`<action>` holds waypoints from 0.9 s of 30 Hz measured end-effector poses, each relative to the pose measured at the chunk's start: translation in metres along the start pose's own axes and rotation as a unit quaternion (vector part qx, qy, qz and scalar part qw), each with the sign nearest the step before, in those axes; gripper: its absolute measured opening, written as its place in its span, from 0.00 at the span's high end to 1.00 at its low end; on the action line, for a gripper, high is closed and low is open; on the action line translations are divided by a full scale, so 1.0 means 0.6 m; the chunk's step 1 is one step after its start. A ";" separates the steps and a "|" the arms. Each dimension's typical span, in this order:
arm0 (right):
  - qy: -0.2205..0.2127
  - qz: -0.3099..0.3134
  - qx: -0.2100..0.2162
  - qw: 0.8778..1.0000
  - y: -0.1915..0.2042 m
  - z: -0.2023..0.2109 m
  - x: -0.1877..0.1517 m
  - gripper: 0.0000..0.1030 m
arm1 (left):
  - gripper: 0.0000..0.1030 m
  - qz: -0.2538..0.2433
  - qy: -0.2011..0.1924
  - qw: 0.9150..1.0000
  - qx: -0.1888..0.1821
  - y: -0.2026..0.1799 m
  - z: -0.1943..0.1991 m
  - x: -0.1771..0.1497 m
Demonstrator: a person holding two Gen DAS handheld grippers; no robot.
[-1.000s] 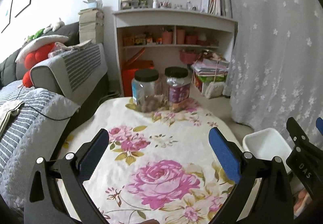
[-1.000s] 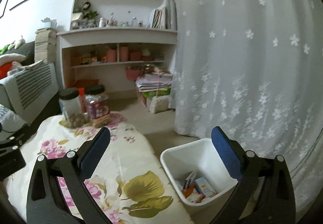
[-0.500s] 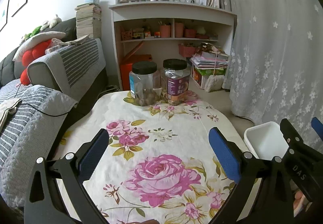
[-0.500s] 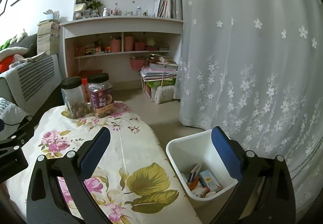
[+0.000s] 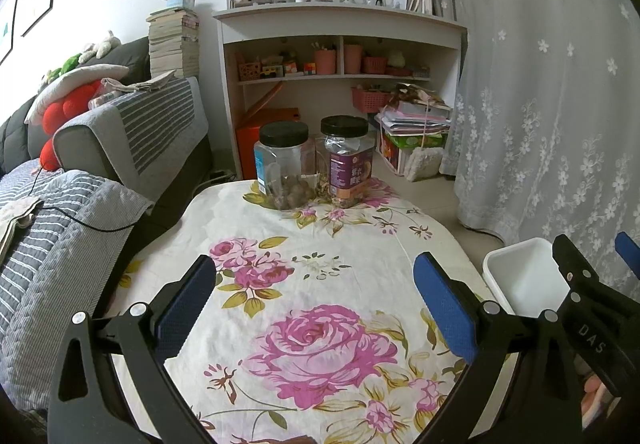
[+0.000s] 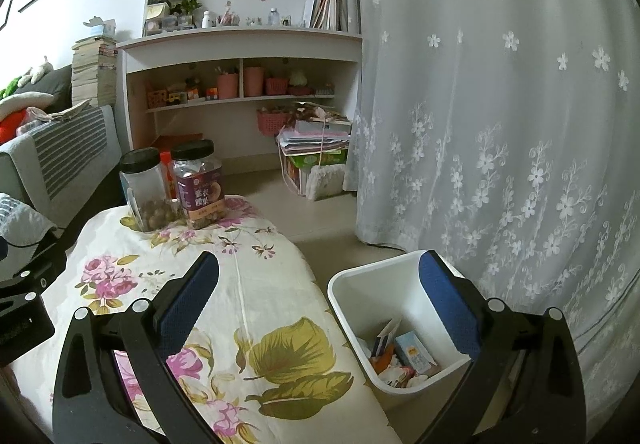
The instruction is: Collect trash
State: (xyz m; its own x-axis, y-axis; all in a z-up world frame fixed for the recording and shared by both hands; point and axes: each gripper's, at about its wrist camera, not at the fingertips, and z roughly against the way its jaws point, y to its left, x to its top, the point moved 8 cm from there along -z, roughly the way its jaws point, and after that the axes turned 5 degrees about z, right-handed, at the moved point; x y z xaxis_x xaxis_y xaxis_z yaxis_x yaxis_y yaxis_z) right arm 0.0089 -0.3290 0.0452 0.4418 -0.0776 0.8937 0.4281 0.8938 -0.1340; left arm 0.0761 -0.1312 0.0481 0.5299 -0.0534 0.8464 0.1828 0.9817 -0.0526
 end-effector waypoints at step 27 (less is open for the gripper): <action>0.007 0.001 0.000 1.000 0.012 -0.001 -0.009 0.07 | 0.07 -0.002 0.002 1.000 -0.001 0.003 -0.001 0.000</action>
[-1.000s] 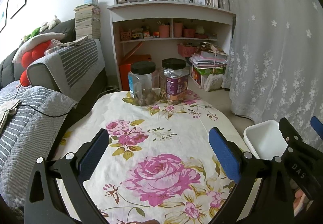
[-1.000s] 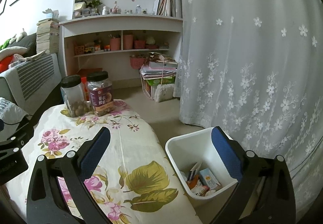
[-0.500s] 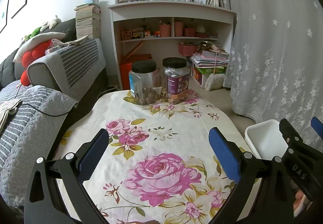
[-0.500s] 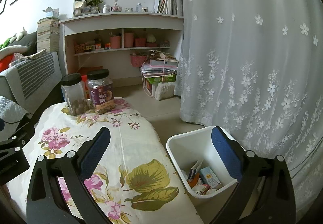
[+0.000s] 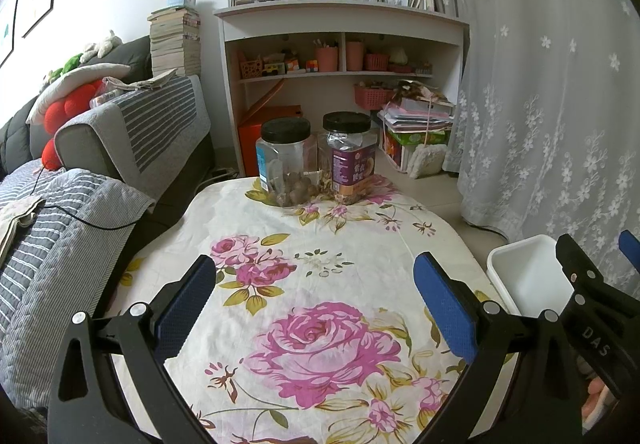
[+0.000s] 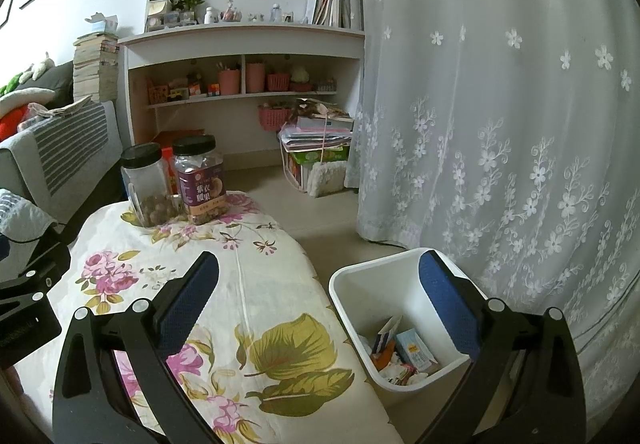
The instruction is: Collect trash
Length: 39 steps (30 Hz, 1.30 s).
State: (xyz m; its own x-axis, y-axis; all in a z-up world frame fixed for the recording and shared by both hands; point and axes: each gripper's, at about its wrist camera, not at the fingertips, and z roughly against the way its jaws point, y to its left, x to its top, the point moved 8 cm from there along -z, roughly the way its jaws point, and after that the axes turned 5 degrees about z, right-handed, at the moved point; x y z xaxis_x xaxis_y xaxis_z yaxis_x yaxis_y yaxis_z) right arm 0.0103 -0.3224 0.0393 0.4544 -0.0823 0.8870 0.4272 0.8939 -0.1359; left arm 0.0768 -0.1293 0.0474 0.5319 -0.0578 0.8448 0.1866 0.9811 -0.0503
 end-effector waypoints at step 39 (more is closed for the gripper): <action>0.010 0.002 0.010 1.000 0.006 -0.001 -0.003 0.07 | 0.08 -0.016 -0.012 1.000 -0.021 -0.004 0.007 -0.002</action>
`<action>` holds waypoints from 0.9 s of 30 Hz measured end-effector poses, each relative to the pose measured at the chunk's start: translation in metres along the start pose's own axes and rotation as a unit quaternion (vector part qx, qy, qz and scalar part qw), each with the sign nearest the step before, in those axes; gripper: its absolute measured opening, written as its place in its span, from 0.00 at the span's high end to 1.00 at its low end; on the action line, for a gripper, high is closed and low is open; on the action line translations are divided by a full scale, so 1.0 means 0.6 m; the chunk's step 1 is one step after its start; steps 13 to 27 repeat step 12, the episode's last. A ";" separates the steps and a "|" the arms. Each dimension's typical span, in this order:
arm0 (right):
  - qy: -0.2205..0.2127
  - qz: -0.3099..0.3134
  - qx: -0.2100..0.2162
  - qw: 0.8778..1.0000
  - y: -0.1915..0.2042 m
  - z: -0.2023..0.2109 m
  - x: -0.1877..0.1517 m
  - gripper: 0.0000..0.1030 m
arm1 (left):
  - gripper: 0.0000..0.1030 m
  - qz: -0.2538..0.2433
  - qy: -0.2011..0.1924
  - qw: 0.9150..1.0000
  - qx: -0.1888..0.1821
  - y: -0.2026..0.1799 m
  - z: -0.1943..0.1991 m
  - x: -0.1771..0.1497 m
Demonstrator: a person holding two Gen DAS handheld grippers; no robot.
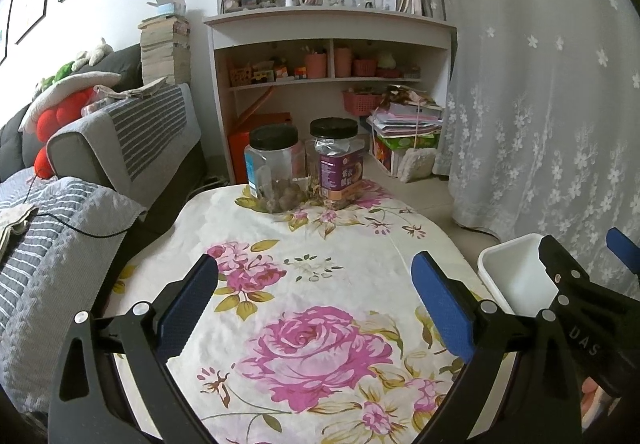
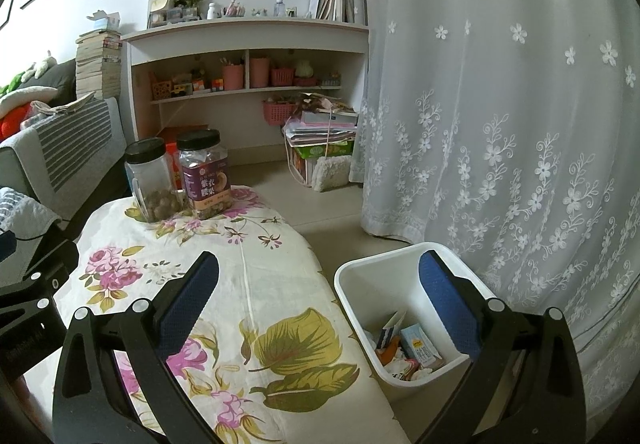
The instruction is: Collect trash
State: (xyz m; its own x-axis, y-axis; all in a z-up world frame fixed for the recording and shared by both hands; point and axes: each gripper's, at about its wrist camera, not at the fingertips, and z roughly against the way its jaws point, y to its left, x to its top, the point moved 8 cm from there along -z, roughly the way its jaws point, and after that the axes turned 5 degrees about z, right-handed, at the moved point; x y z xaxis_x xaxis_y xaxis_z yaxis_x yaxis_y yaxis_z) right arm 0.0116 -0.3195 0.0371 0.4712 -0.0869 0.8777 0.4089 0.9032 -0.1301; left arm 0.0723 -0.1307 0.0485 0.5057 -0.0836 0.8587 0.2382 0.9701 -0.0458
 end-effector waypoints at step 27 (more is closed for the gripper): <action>-0.001 -0.001 0.000 1.000 -0.002 0.000 0.003 0.07 | 0.08 0.019 0.021 1.000 0.003 0.002 -0.009 -0.006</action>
